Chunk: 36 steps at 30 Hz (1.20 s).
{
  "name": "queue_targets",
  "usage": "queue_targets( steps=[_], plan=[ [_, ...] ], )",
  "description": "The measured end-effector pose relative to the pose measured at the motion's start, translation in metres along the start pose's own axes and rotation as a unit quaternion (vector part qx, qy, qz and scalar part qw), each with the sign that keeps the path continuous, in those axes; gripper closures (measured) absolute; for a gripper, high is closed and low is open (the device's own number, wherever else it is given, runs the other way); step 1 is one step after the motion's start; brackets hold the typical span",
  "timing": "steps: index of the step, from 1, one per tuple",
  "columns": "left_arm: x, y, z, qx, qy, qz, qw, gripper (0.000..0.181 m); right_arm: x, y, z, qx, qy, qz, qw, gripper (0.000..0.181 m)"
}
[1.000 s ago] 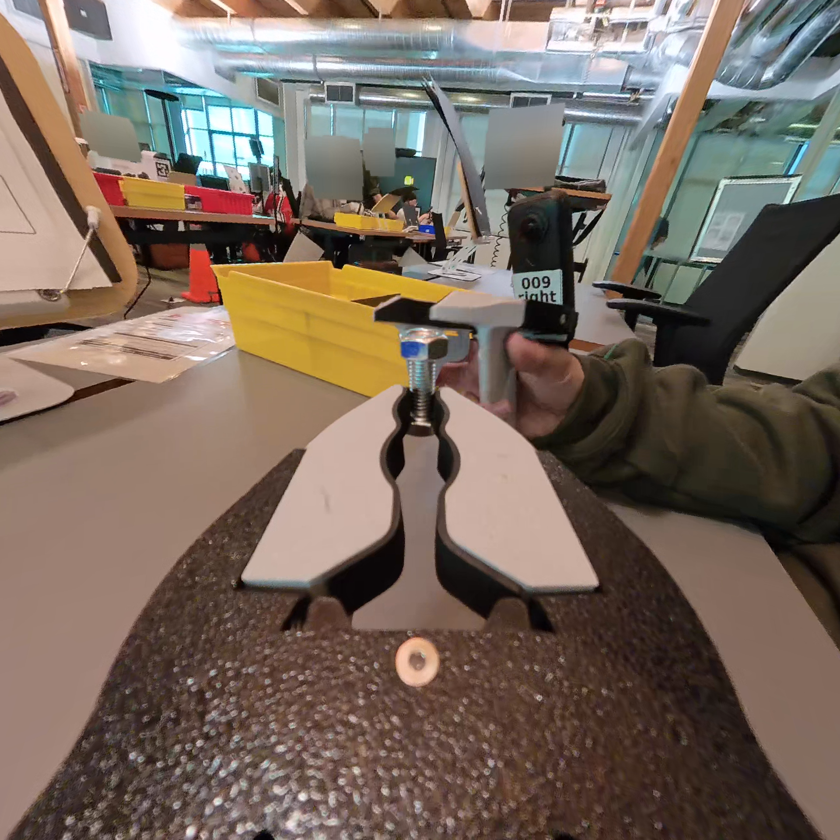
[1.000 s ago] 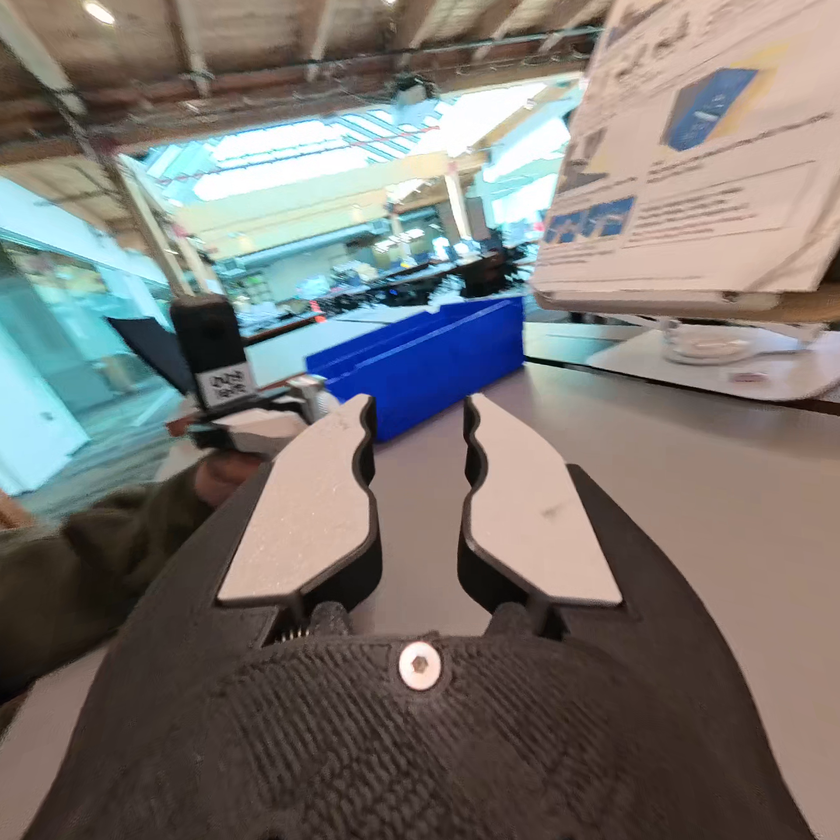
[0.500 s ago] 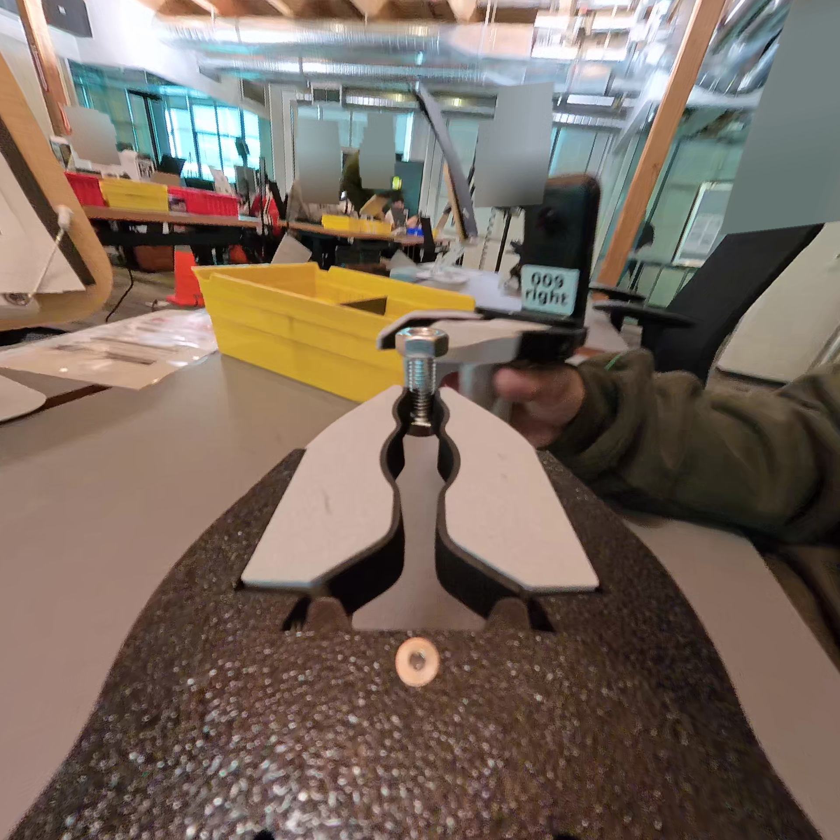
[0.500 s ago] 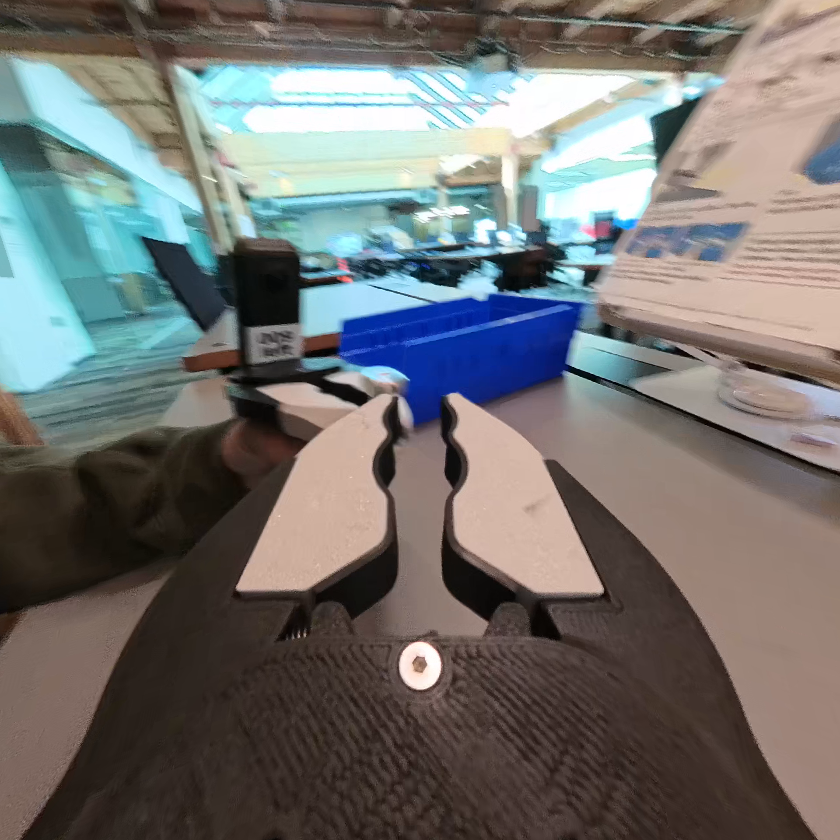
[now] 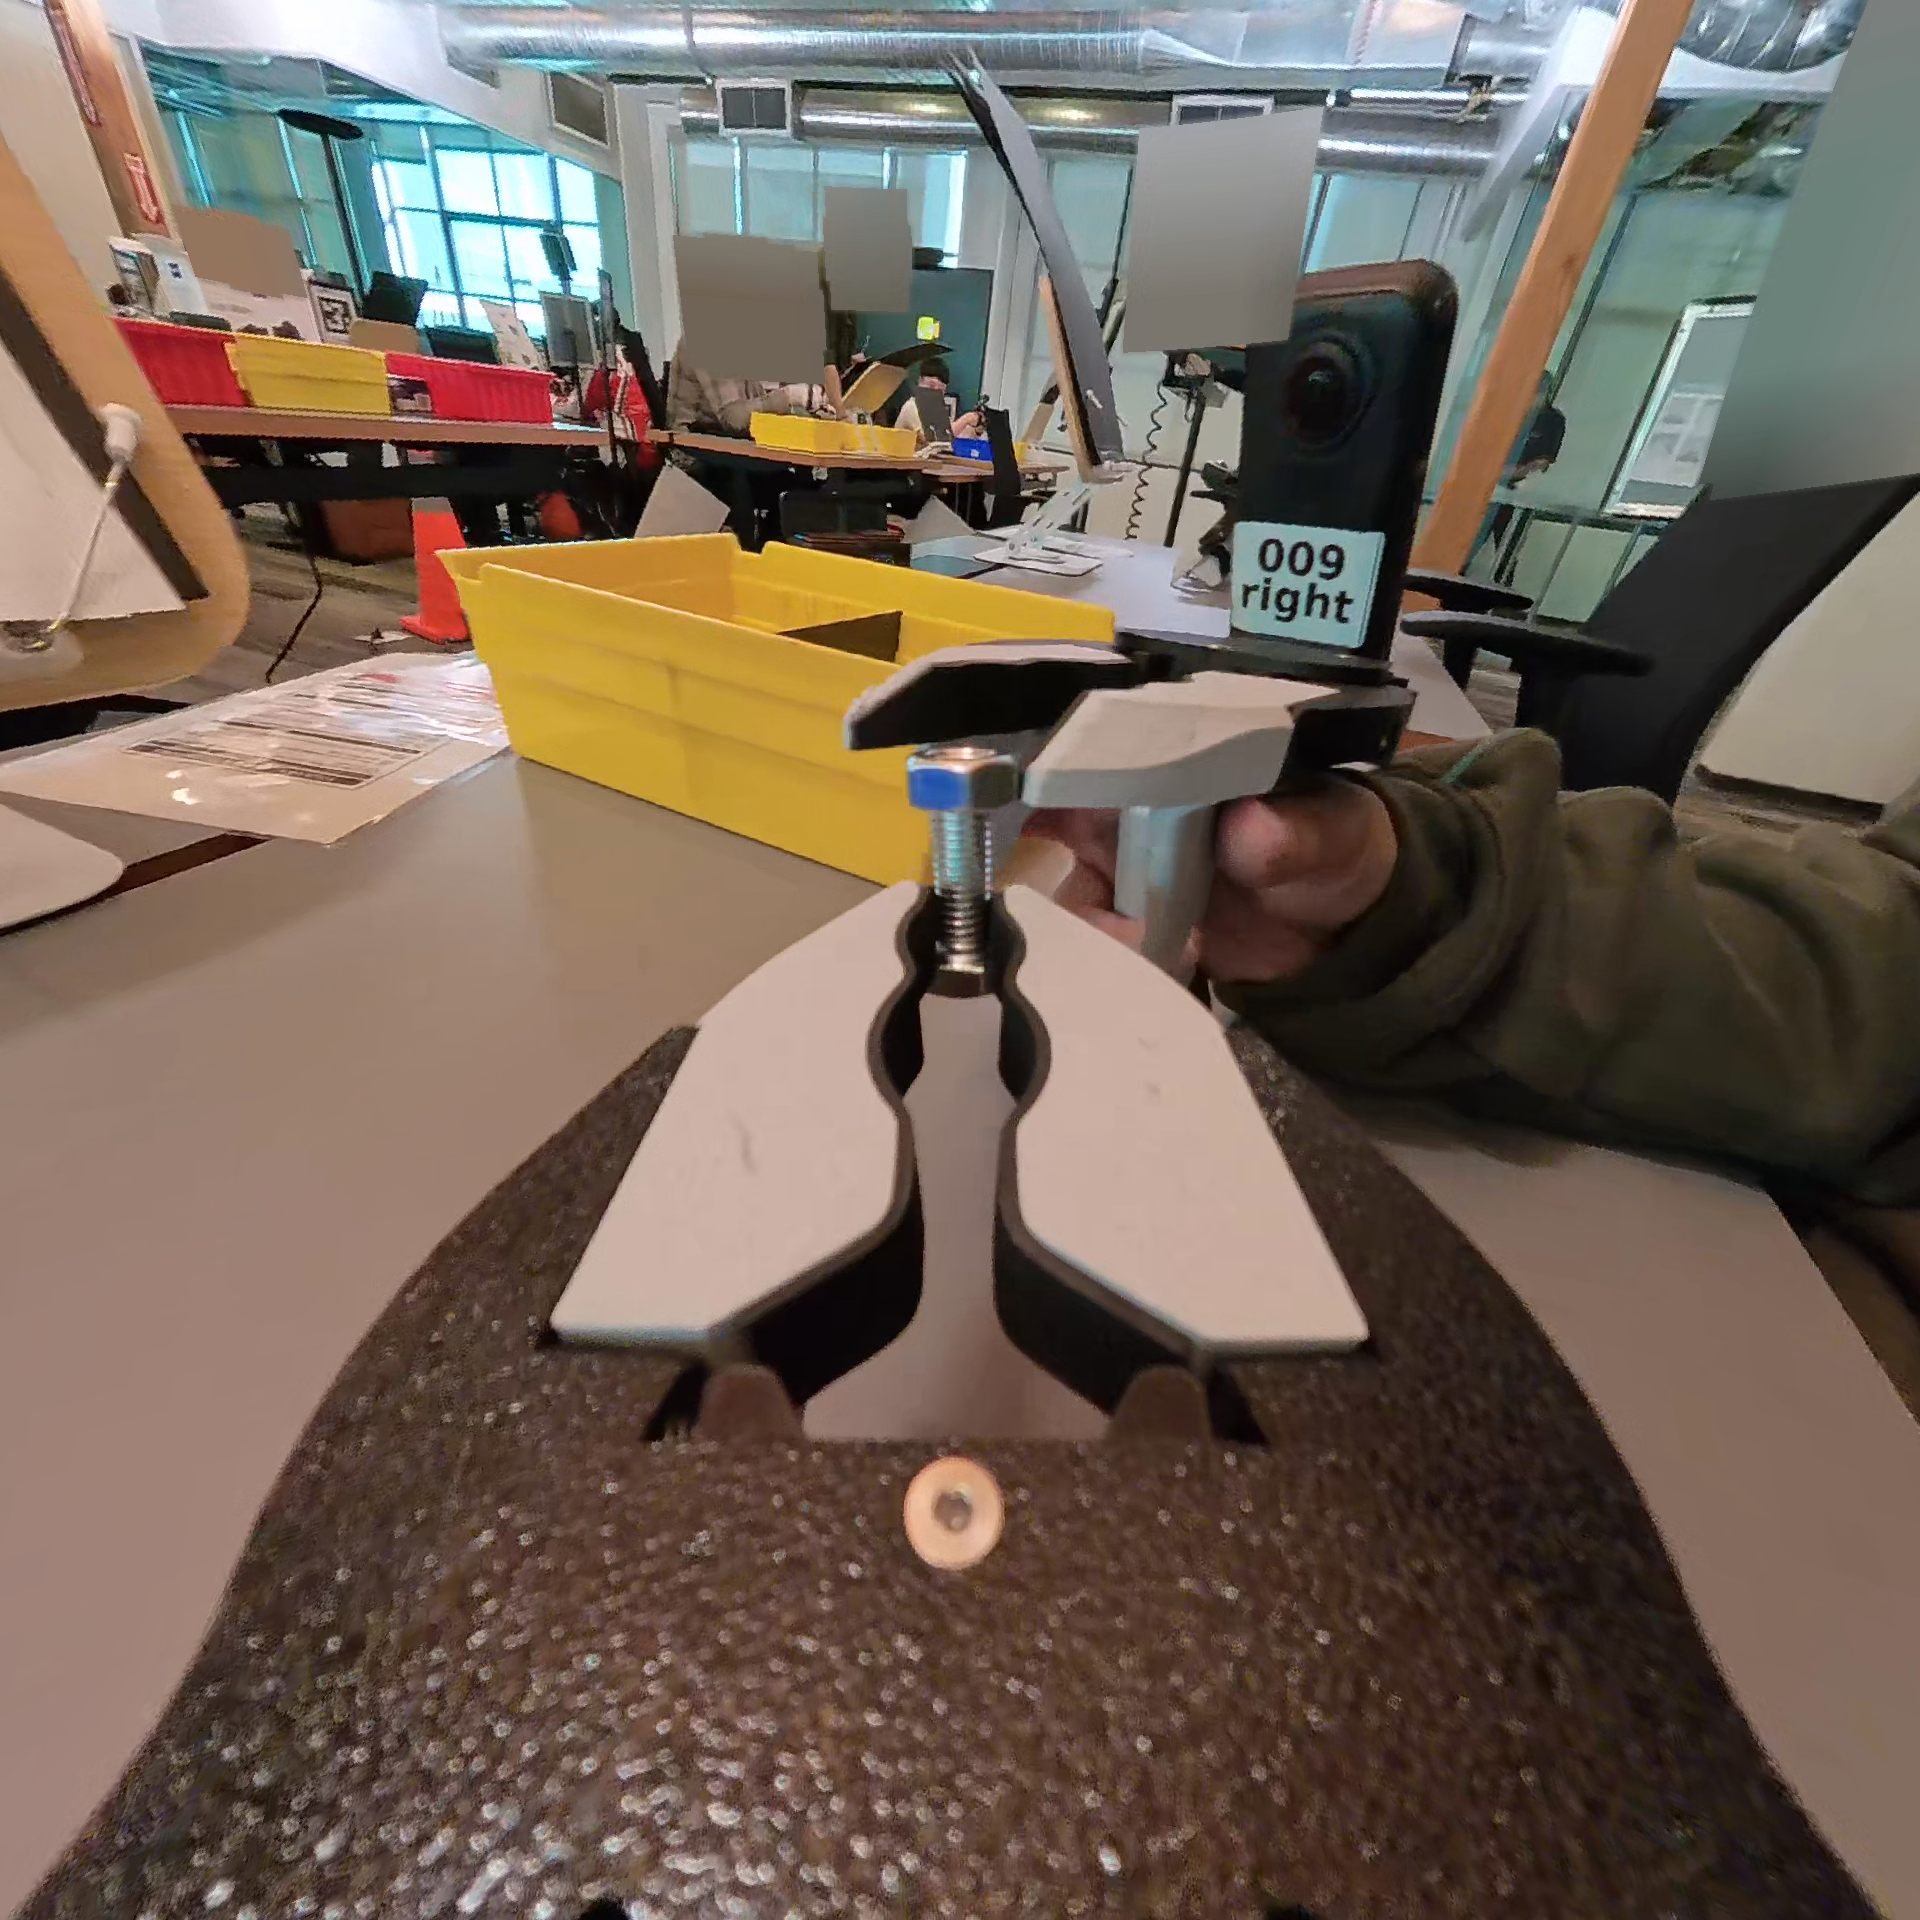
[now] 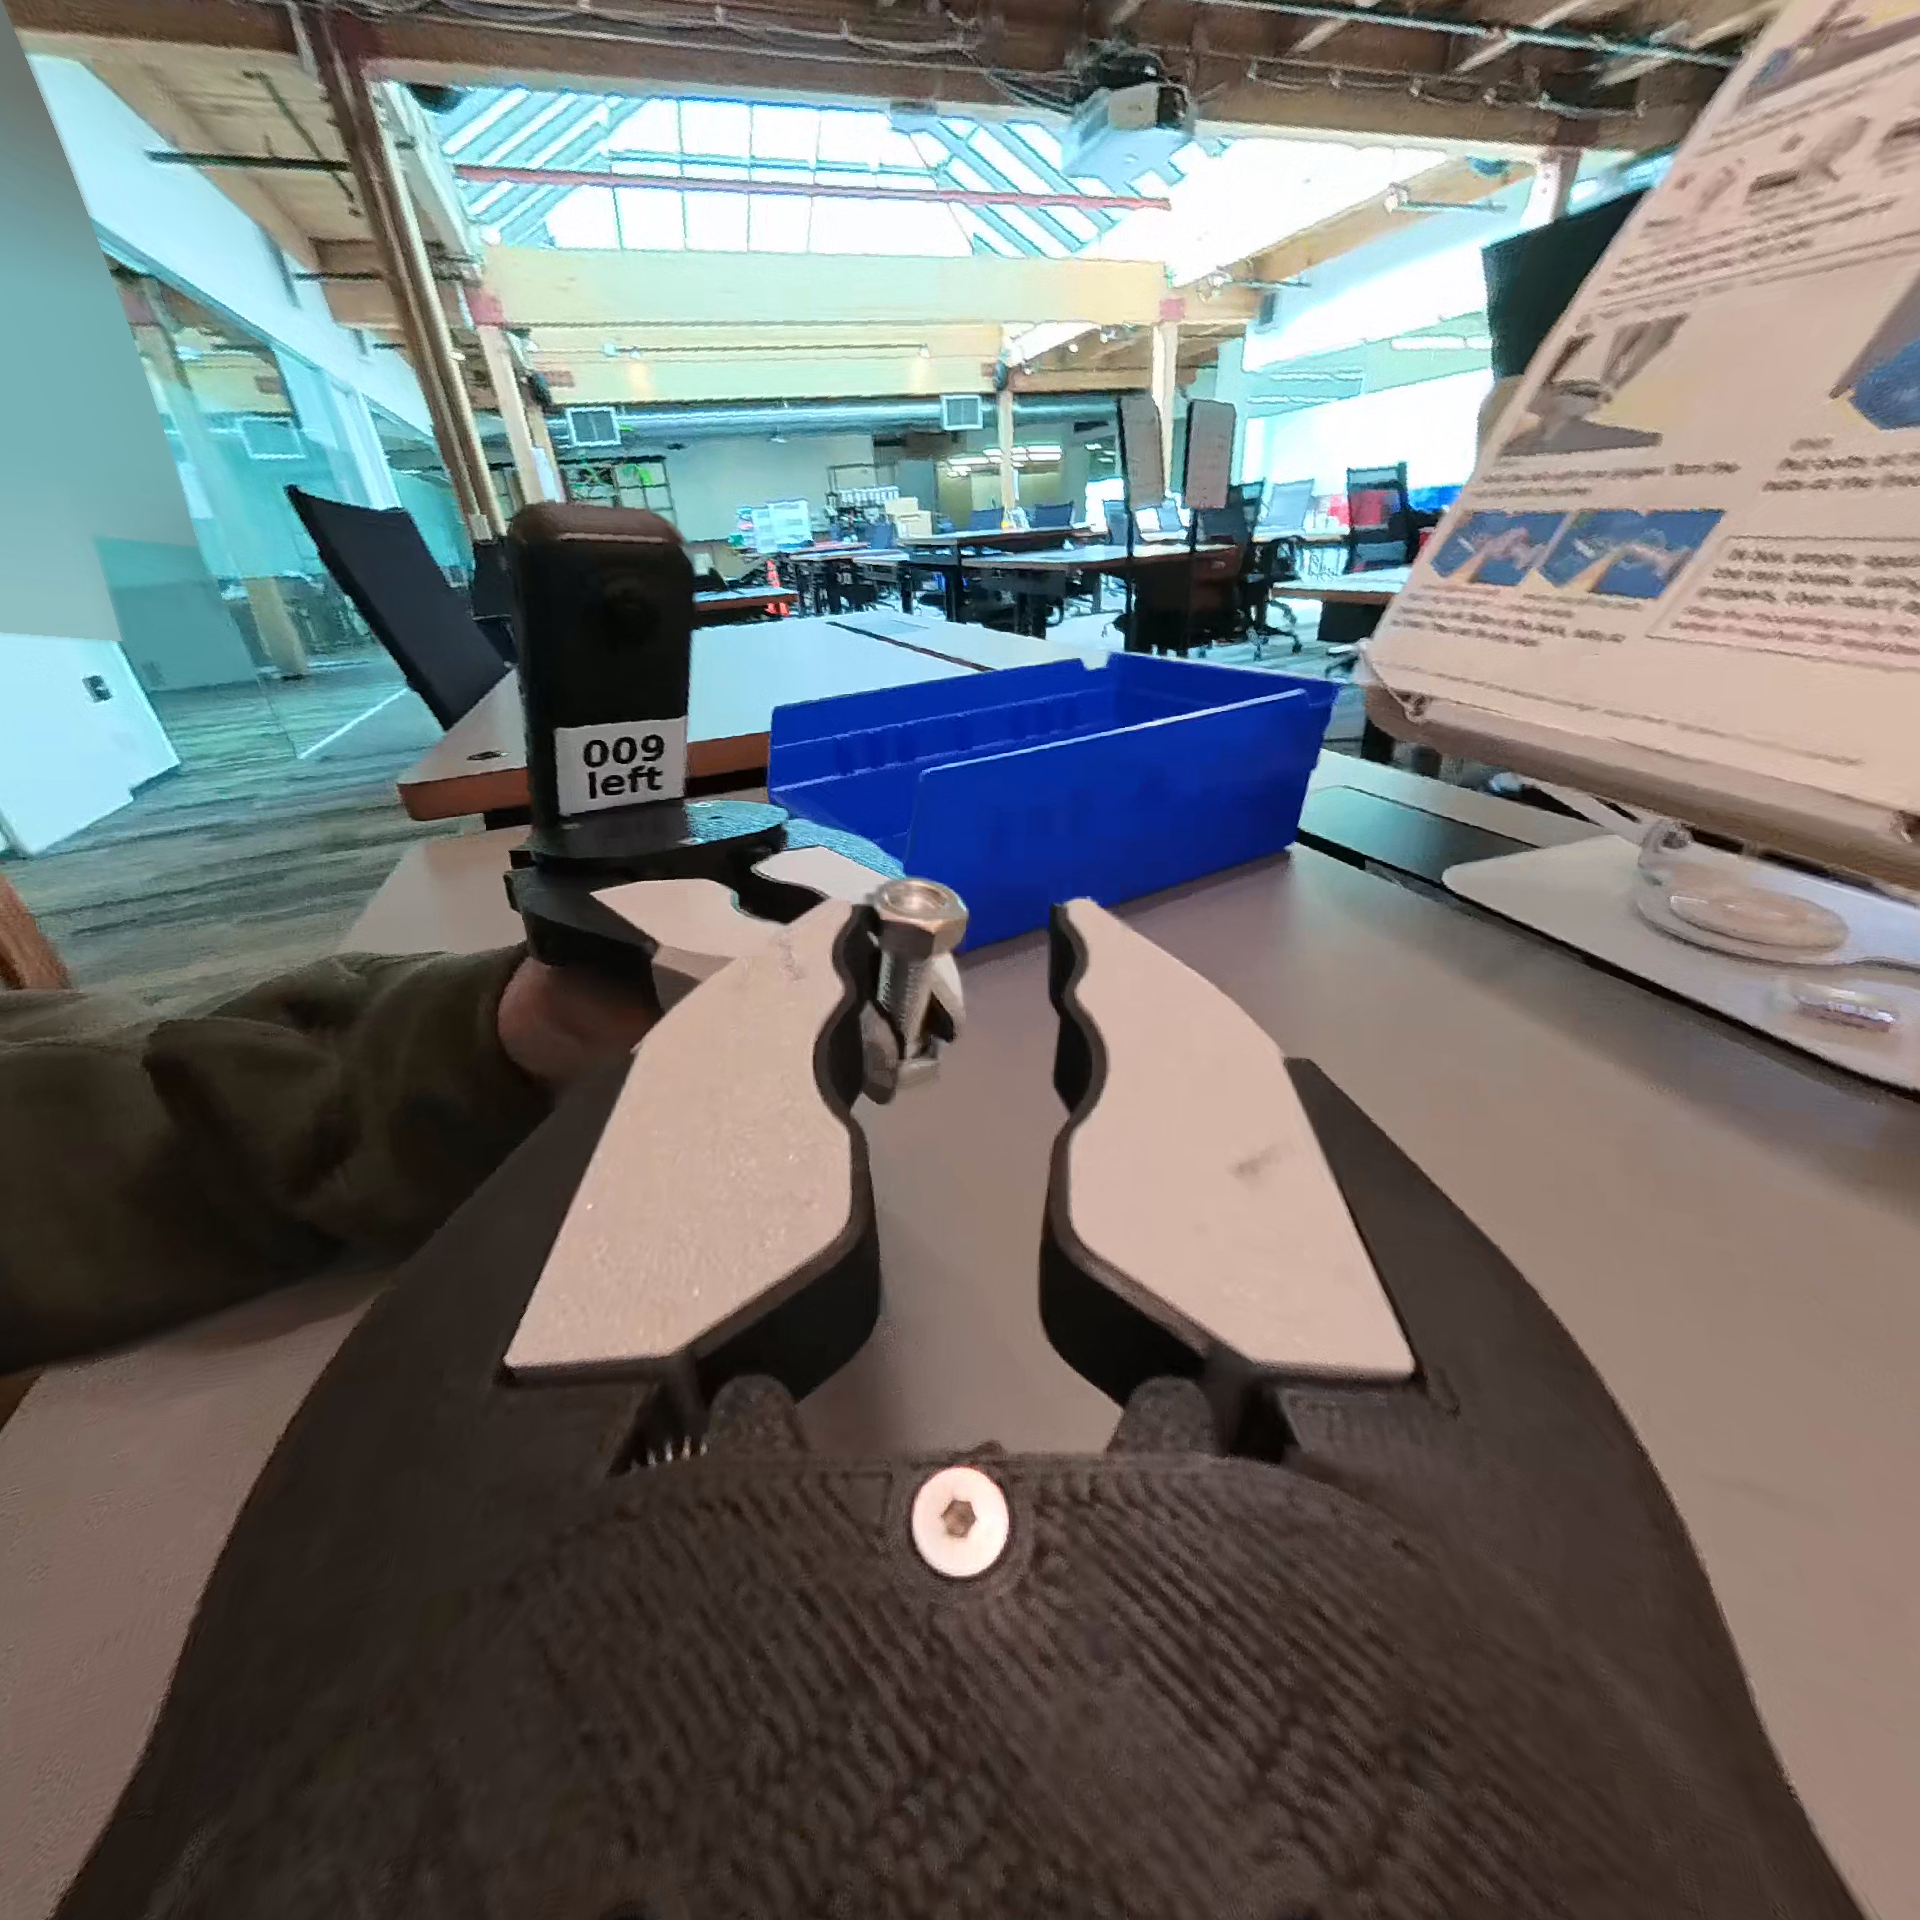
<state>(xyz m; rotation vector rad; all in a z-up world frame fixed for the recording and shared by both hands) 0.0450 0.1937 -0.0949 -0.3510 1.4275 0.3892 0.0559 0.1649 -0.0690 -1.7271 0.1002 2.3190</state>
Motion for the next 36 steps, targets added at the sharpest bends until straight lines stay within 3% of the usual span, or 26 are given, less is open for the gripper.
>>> queue_targets(
  steps=[1, 2, 4, 8, 12, 17, 19, 20, 23, 26, 29, 36],
  plan=[
    [-0.001, 0.002, 0.002, -0.004, 0.001, -0.006, 1.0, 0.173, 0.0, 0.002, -0.005, 0.009, -0.013, 0.0, 1.0, 0.146],
    [-0.004, 0.004, 0.001, 0.001, -0.002, -0.019, 1.0, 0.173, -0.001, 0.005, -0.016, 0.043, -0.025, -0.004, 0.999, 0.162],
    [-0.01, 0.006, 0.001, -0.001, -0.005, -0.033, 0.999, 0.173, -0.001, 0.013, -0.034, 0.085, -0.028, -0.014, 0.996, 0.157],
    [-0.004, 0.001, -0.003, 0.008, -0.007, -0.015, 1.0, 0.173, -0.011, 0.014, -0.018, 0.013, -0.053, -0.041, 0.998, 0.149],
    [-0.002, -0.002, -0.006, 0.013, -0.015, -0.004, 1.0, 0.172, -0.008, 0.004, 0.011, -0.045, -0.011, -0.035, 0.998, 0.15],
    [-0.004, 0.001, 0.0, 0.0, -0.001, -0.013, 1.0, 0.172, 0.001, 0.001, 0.002, -0.012, 0.007, -0.005, 1.0, 0.149],
    [-0.012, 0.006, 0.001, 0.004, 0.009, -0.046, 0.999, 0.172, -0.002, 0.008, -0.022, 0.059, -0.003, -0.009, 0.998, 0.17],
    [-0.012, 0.007, 0.003, -0.003, 0.006, -0.042, 0.999, 0.172, -0.004, 0.013, -0.031, 0.081, -0.011, -0.021, 0.996, 0.163],
    [-0.004, 0.004, 0.002, -0.003, -0.008, -0.014, 1.0, 0.172, -0.012, 0.017, -0.023, 0.018, -0.061, -0.048, 0.997, 0.153],
    [-0.002, -0.001, -0.003, 0.004, -0.016, -0.005, 1.0, 0.172, -0.012, 0.009, 0.0, -0.031, -0.041, -0.049, 0.997, 0.149],
    [-0.001, -0.003, -0.006, 0.007, -0.028, 0.005, 1.0, 0.172, -0.005, 0.001, 0.012, -0.025, 0.009, -0.029, 0.999, 0.151],
    [-0.005, 0.002, -0.001, 0.0, -0.011, -0.019, 1.0, 0.172, -0.007, 0.008, 0.003, -0.015, -0.011, -0.024, 1.0, 0.157]
  ],
)
Point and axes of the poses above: each gripper's, where its closed fingertips meet, y back along the fingers, x out of its underside, z = x × y across the jaws, the point moved 2 cm from there along y, back along the fingers, and after that the axes turned 13 degrees about -y, right-handed, at the moved point
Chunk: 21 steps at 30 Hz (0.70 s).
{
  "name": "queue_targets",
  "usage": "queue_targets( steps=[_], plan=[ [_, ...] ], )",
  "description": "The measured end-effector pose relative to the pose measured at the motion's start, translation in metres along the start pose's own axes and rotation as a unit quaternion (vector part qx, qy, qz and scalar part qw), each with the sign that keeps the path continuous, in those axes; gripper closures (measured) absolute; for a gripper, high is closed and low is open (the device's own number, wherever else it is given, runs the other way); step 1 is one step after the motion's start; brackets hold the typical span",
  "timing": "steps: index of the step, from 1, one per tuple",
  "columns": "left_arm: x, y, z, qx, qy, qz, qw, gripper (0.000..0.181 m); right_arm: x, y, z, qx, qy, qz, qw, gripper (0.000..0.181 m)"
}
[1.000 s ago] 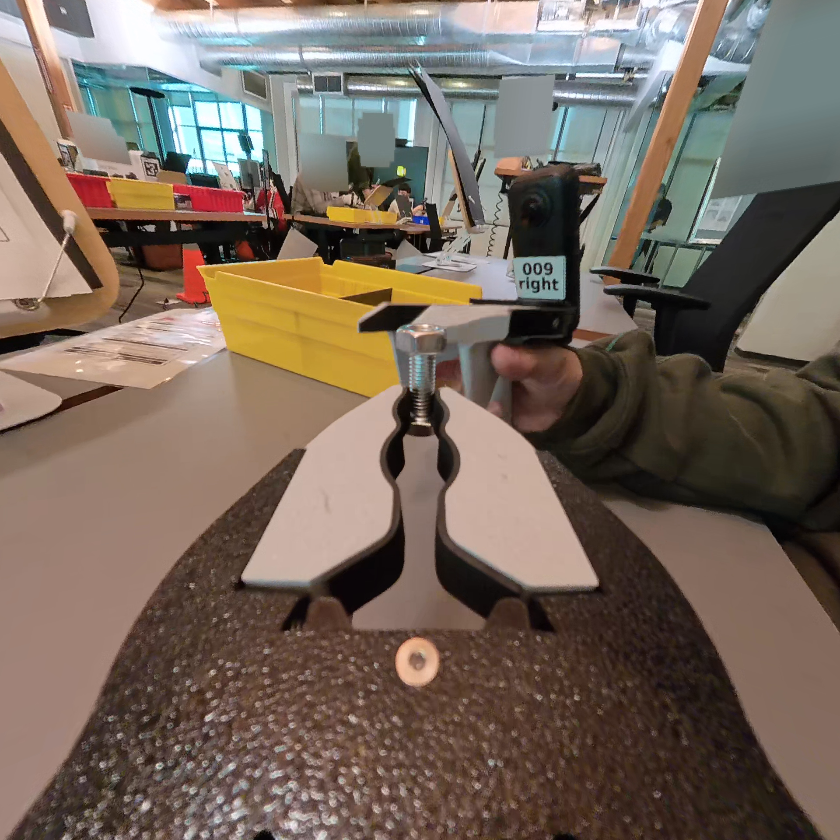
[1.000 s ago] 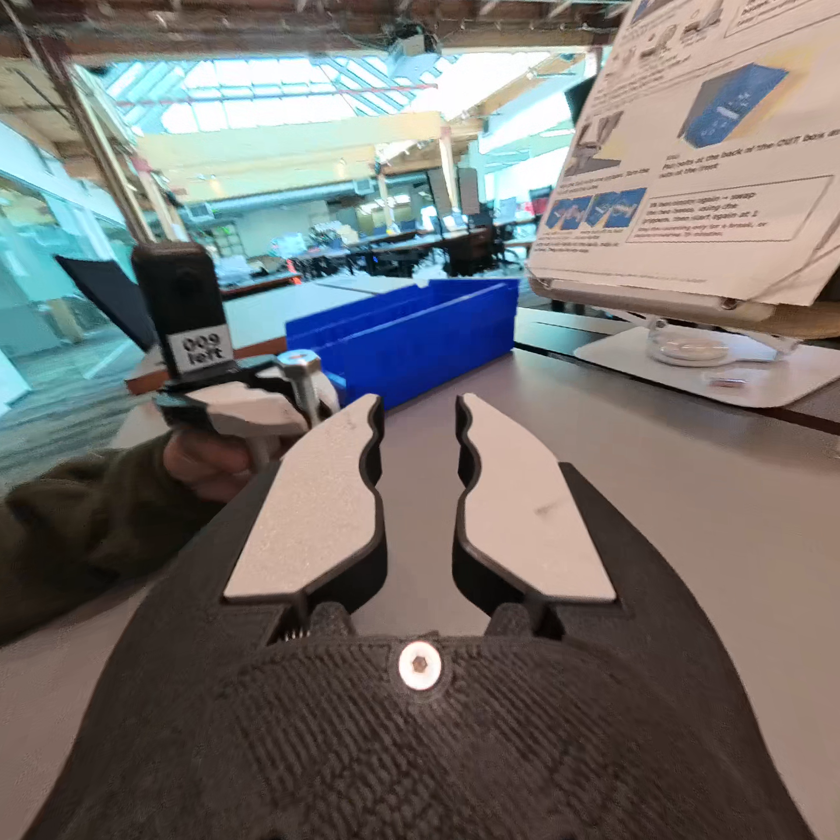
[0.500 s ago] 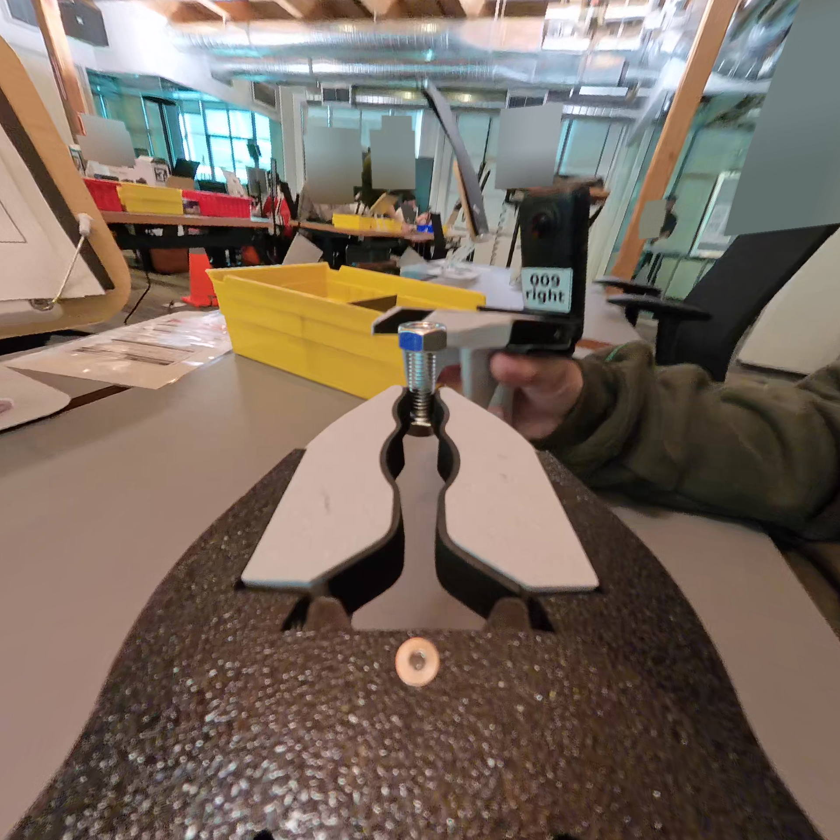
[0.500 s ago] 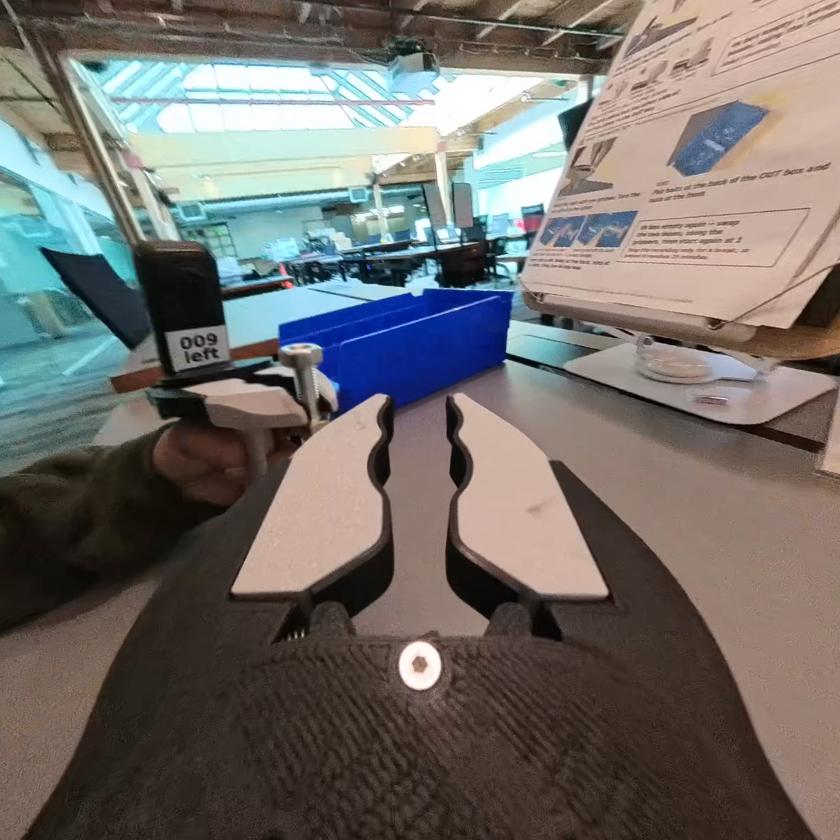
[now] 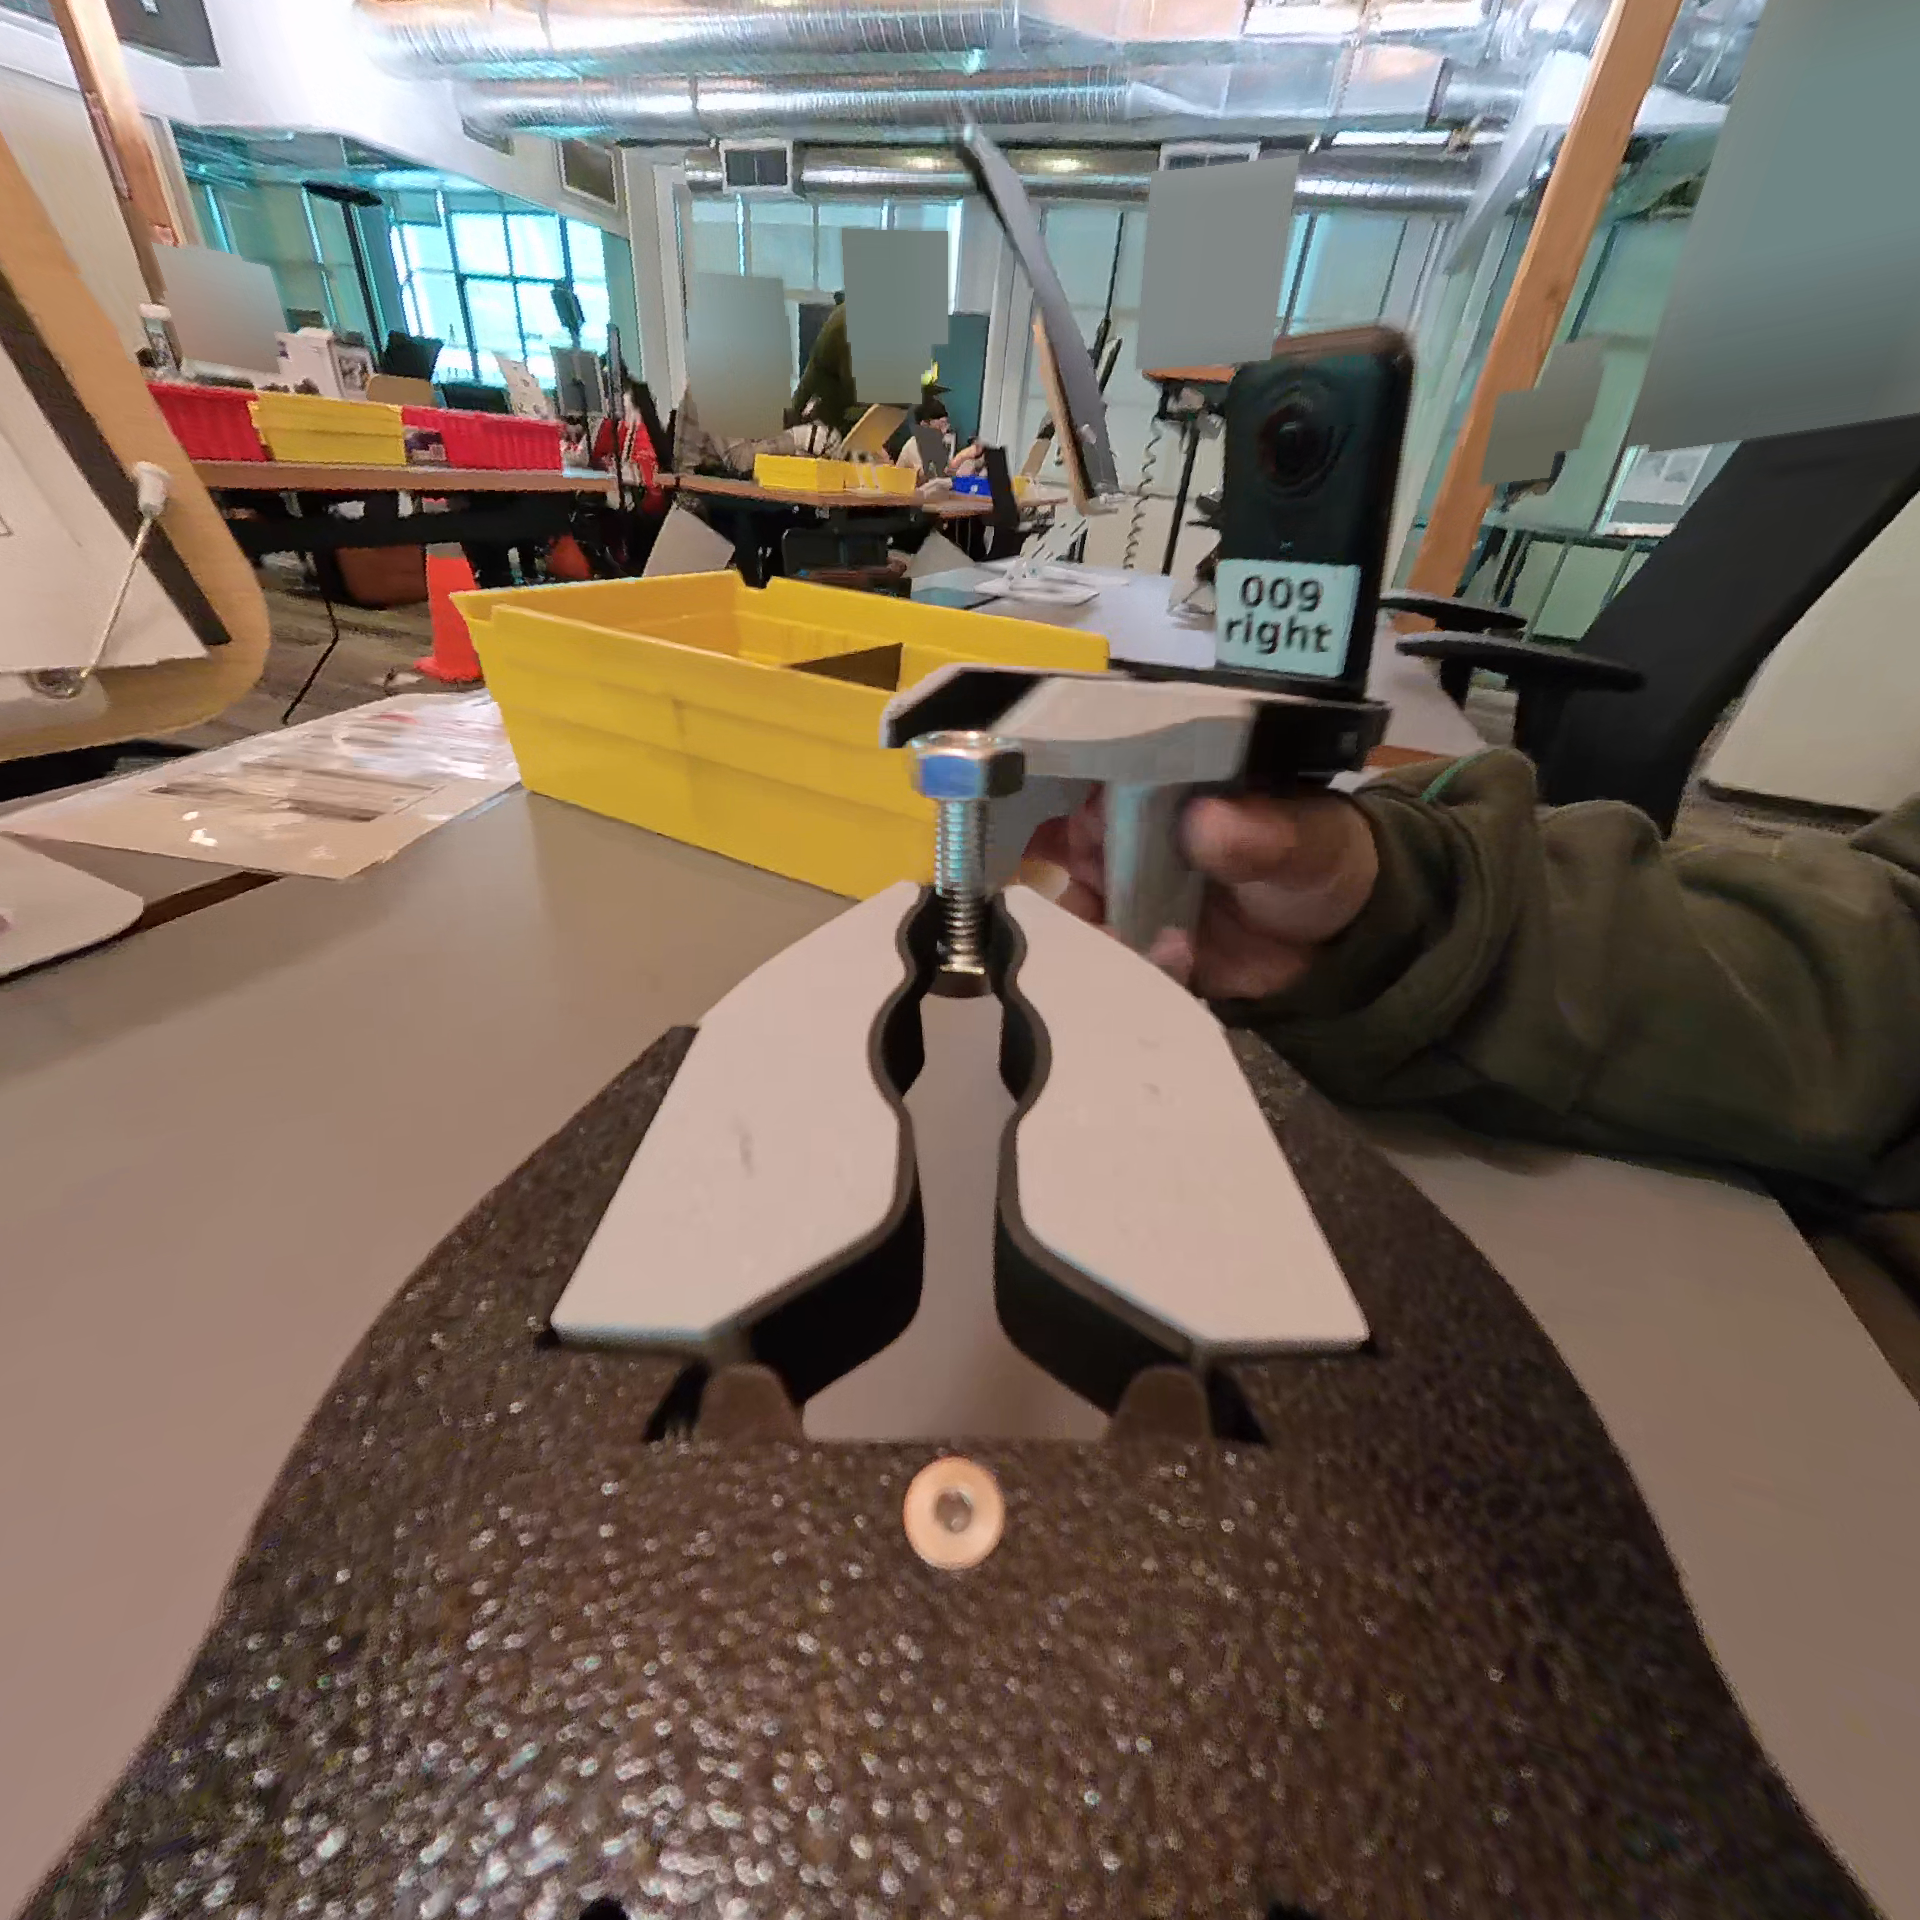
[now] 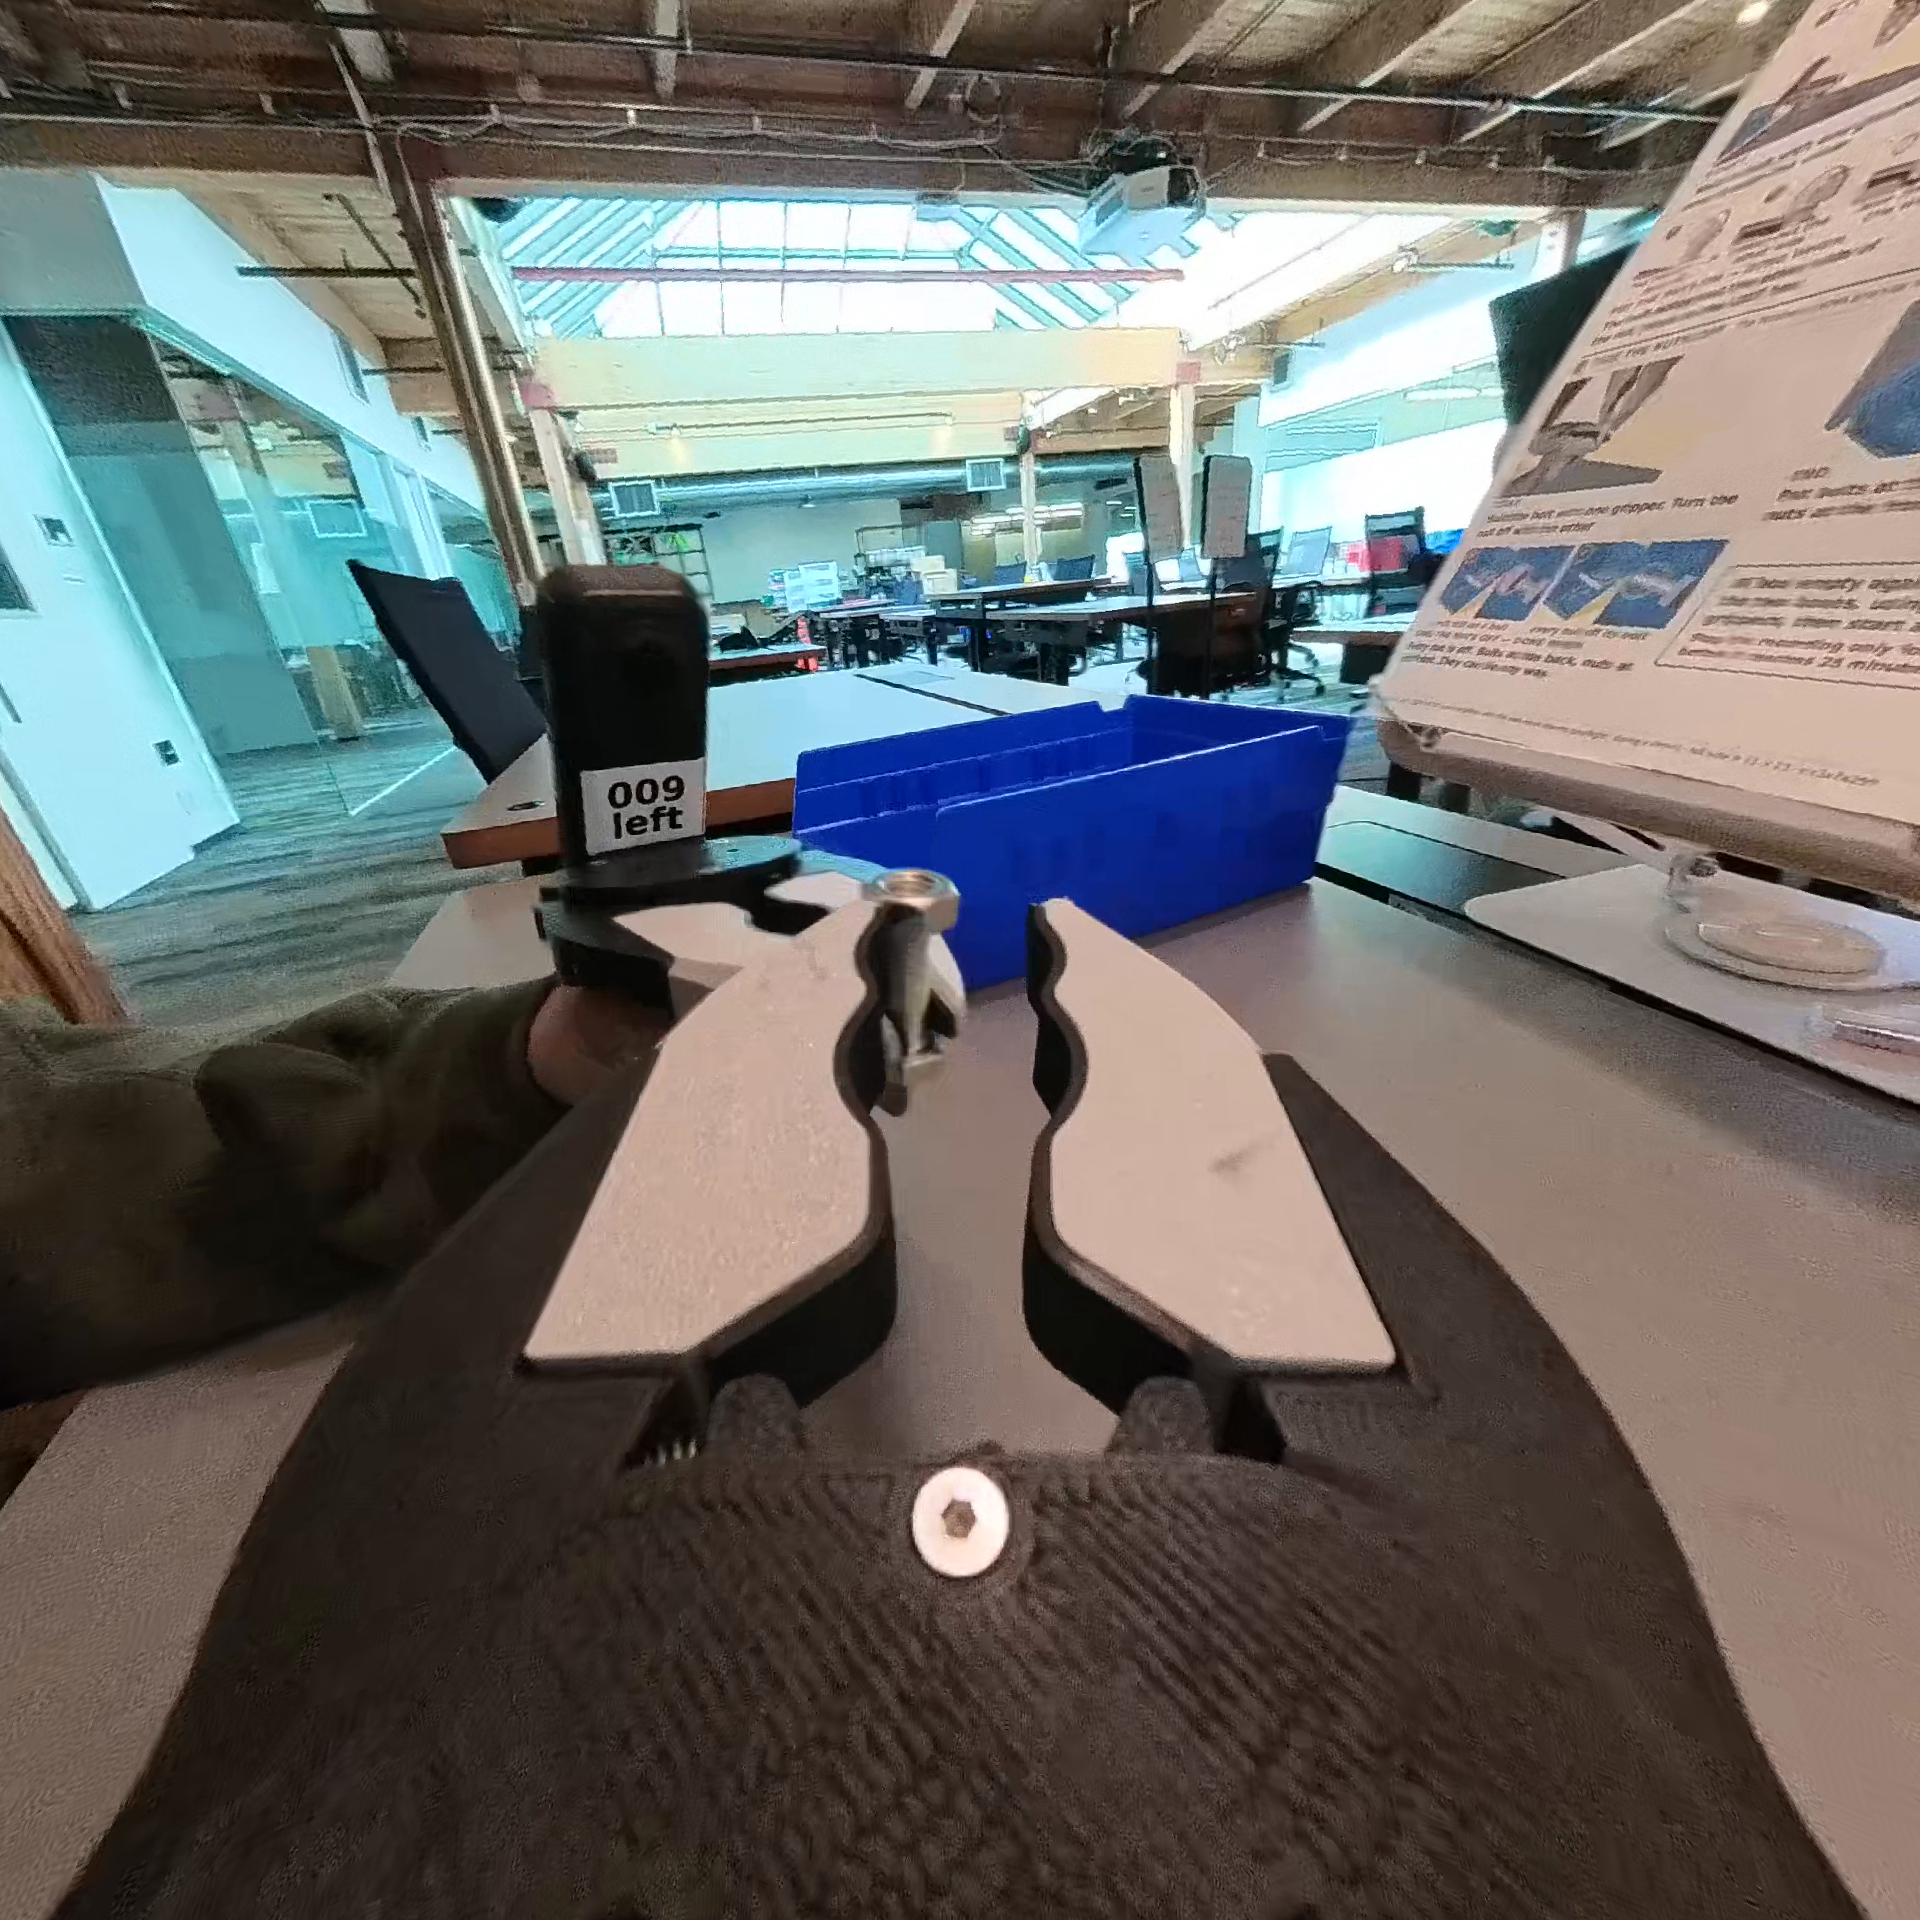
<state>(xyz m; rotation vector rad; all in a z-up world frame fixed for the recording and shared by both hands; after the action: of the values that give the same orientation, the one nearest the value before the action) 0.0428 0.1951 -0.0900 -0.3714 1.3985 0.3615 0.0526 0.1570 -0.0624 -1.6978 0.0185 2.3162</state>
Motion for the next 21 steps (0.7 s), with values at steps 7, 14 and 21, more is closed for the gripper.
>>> queue_targets(
  steps=[7, 14, 21],
  plan=[
    [0.0, 0.0, -0.001, 0.005, -0.004, 0.0, 1.0, 0.172, -0.013, 0.017, -0.01, 0.0, -0.054, -0.038, 0.998, 0.153],
    [0.005, -0.004, -0.005, 0.009, -0.021, 0.024, 0.999, 0.172, 0.003, -0.002, 0.013, -0.017, 0.011, 0.0, 1.0, 0.153],
    [0.007, -0.004, -0.004, 0.007, -0.017, 0.027, 0.999, 0.172, 0.007, -0.006, 0.009, -0.002, 0.002, 0.011, 1.0, 0.162]
  ],
)
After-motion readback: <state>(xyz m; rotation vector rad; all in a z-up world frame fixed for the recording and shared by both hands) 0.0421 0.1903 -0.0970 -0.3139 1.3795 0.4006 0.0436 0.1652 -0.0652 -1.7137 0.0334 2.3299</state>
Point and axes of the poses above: each gripper's, where its closed fingertips meet, y back along the fingers, x out of its underside, z = x × y across the jaws, the point moved 2 cm from there along y, back along the fingers, and after that the axes turned 13 degrees about -y, right-handed, at the moved point
